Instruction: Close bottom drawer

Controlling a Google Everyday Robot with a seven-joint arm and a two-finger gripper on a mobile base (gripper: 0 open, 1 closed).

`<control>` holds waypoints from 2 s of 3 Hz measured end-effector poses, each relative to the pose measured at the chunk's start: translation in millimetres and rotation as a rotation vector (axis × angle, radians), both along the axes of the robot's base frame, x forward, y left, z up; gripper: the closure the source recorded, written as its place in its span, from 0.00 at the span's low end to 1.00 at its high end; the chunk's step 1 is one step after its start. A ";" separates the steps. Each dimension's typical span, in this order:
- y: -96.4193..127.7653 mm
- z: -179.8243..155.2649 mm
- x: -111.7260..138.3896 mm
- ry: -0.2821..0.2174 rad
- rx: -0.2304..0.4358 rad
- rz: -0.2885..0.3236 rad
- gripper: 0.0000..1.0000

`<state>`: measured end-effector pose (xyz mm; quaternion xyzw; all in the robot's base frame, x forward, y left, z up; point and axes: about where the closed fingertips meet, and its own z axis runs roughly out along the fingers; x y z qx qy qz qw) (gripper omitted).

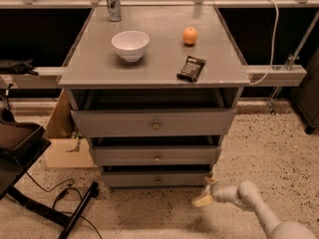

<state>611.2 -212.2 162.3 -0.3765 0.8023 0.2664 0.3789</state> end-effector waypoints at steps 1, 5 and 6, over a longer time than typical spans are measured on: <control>0.1 0.0 0.0 0.000 0.000 0.000 0.18; -71.7 162.6 -44.6 -0.106 -0.330 0.012 1.00; -95.2 210.8 -67.9 -0.092 -0.468 -0.002 1.00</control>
Offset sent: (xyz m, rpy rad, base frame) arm -0.0013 0.0053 0.0148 -0.0284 -0.0233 0.0409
